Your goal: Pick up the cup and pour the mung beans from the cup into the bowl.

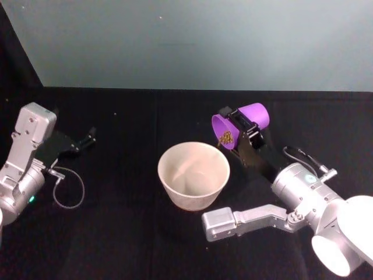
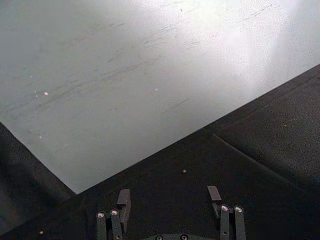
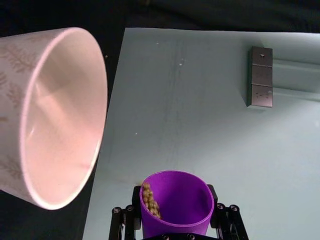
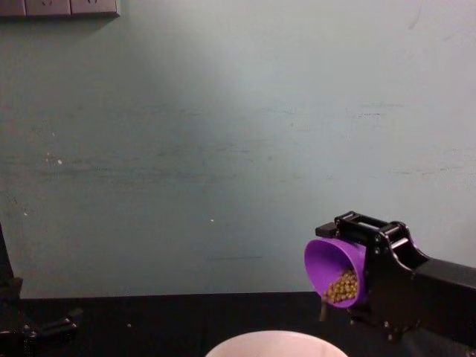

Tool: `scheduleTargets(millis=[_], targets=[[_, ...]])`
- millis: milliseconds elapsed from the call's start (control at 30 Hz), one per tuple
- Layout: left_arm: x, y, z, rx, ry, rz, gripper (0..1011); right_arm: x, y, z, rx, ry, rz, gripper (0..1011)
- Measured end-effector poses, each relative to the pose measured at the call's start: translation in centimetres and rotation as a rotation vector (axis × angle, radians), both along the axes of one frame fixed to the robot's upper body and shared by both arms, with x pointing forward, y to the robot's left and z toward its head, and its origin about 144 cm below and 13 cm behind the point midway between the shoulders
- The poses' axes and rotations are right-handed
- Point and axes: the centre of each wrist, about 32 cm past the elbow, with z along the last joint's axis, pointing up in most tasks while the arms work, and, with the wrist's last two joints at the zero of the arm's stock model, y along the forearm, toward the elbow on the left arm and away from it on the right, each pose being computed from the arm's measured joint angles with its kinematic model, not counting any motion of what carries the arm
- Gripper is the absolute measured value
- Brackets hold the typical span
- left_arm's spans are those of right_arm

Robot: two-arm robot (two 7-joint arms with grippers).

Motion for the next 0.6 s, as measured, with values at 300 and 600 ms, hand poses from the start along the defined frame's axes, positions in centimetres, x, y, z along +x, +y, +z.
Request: scheduleTargets(millis=[300, 600], targets=[[0.0, 0.0, 0.0, 0.0, 0.0, 0.0, 1000, 0.0, 0.05, -0.15, -0.017, -0.008, 0.003, 742], [0.0, 0.0, 0.0, 0.0, 0.0, 0.0, 1000, -0.09, 0.14, -0.22, -0.029, -0.012, 0.008, 742]])
